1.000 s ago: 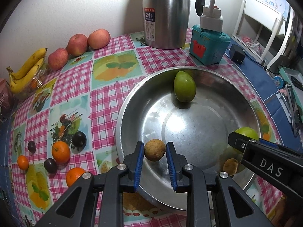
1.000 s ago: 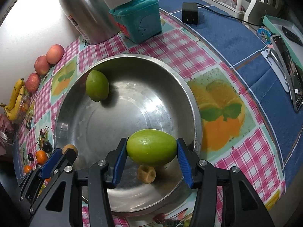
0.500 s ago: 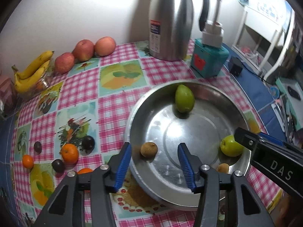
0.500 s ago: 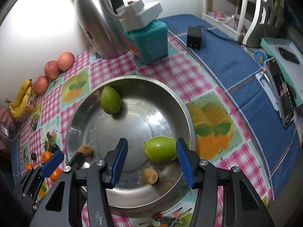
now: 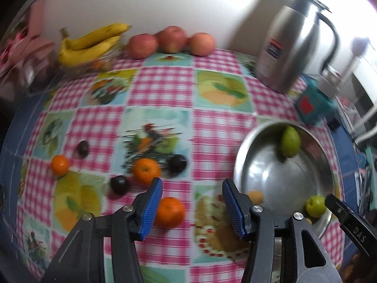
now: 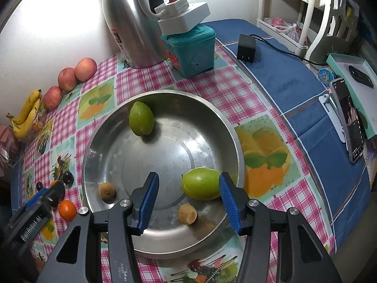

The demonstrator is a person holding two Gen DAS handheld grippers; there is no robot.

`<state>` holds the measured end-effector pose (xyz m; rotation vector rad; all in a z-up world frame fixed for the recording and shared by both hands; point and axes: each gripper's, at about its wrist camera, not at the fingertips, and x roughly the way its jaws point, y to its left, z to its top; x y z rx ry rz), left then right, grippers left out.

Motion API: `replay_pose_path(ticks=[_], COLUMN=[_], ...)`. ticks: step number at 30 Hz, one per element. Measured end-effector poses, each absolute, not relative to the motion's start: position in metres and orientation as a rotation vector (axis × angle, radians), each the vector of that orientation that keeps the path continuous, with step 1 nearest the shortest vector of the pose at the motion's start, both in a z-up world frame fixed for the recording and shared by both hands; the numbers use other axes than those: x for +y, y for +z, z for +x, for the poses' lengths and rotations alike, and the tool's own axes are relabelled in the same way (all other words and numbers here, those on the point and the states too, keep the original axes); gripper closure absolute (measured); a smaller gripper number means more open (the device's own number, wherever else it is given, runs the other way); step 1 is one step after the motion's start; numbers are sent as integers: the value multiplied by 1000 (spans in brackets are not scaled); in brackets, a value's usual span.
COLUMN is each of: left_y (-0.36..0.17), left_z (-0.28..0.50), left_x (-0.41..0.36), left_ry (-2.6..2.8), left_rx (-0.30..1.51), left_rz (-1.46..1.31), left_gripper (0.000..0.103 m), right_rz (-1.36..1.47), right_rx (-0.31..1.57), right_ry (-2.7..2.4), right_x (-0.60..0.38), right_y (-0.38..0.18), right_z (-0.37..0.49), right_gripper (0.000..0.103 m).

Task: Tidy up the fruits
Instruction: 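Lift both open grippers away from the bowl, then move both open grippers over the tablecloth toward the loose oranges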

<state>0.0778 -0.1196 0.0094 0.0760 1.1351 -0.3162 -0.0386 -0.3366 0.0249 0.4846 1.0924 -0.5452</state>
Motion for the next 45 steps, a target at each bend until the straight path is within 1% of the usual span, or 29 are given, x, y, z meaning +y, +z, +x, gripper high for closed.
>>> replay_pose_path(ticks=[9,17,18,20,21,22,23,29,31,33,38,39,40,41,45], left_y=[12,11,9,4,-1,-5,-10,-28,-30,-32,-32,-32,-32,-32,-34], left_z=[89,93,93,95,96,96,97,98,98,99,100,100,101,101,100], left_x=[-67,-54,-54,-56,-58,-58,-59,-58,-57,-56,-53,-52,-52,-52,-53], left_ry=[-201,-187,-189,-190,-188,-185,-181,-154,-146,-140,-129,-128,-126,-125,-129], left_rx=[1138,1146,1151,1168,1183,1193,1206,1243,1246,1247,1238,1237,1237,1237,1240], left_rz=[1,-27,-25,-13,-2,5,14,53,54,59,55,54,54,55,70], left_gripper=[45,41,39,30,21,15,14,10,3,0,0,0,0,0,0], right_rz=[443,409,406,404,401,400,397,402,393,369,339,336,334,332,321], right_rx=[1102,1113,1117,1124,1129,1132,1139,1195,1201,1194,1191,1192,1194,1194,1190], right_ry=[-505,-481,-479,-478,-481,-484,-489,-489,-494,-500,-499,-498,-497,-498,-500], right_x=[-323,-312,-311,-310,-309,-310,-310,-310,-309,-307,-304,-304,-304,-304,-303], right_y=[28,27,26,24,21,20,17,-3,-5,-5,-6,-6,-6,-6,-6], right_z=[-33,-29,-28,-26,-25,-25,-24,-21,-21,-20,-17,-17,-16,-16,-16], right_gripper=[49,49,49,49,48,41,35,35,35,34,30,28,24,23,23])
